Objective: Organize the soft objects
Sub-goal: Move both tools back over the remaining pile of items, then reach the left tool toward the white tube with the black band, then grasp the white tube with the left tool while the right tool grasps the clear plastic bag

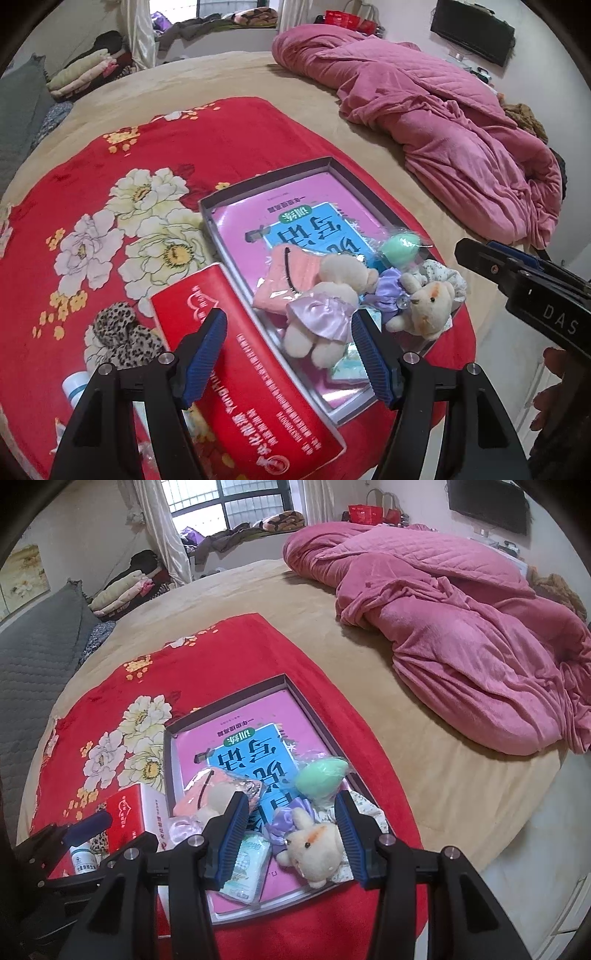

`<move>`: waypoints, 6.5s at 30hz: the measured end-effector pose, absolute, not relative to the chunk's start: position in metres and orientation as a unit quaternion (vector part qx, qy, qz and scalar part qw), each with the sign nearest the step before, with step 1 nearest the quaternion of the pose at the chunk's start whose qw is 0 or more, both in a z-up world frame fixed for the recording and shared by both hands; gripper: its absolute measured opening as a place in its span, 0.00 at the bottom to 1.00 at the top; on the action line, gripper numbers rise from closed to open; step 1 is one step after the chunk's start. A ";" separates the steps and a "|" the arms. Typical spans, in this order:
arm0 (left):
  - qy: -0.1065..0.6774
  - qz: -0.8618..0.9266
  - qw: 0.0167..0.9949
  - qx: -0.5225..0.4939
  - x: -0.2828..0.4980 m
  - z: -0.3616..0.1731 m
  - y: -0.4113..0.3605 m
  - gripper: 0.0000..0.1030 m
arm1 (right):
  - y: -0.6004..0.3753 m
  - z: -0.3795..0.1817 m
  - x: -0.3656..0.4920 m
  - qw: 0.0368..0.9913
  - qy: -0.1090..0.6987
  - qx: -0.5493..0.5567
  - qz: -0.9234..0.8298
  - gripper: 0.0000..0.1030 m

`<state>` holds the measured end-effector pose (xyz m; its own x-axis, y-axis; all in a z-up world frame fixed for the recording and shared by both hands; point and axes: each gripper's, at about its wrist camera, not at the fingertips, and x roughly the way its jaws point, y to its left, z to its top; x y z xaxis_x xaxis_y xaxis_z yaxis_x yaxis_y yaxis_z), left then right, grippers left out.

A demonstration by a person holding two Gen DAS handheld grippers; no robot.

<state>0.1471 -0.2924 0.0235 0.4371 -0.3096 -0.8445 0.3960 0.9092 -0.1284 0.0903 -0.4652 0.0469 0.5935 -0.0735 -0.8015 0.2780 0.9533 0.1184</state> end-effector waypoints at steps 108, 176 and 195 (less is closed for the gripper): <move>0.572 -0.006 0.803 -0.166 0.068 -0.058 0.020 0.70 | -0.171 0.000 0.026 0.858 0.488 -0.078 0.143 0.47; 0.604 0.009 0.781 -0.162 0.113 -0.108 0.002 0.71 | -0.150 -0.085 0.064 0.816 0.520 -0.191 0.165 0.51; 0.553 -0.041 0.810 -0.192 0.098 -0.067 0.022 0.58 | -0.230 0.011 0.060 0.868 0.464 0.019 0.174 0.51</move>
<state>0.0979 0.0218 -0.0666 0.3857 -0.2789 -0.8795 -0.1459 0.9228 -0.3567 0.0595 -0.2302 0.0112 0.5084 0.3202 -0.7994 -0.2856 0.9385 0.1943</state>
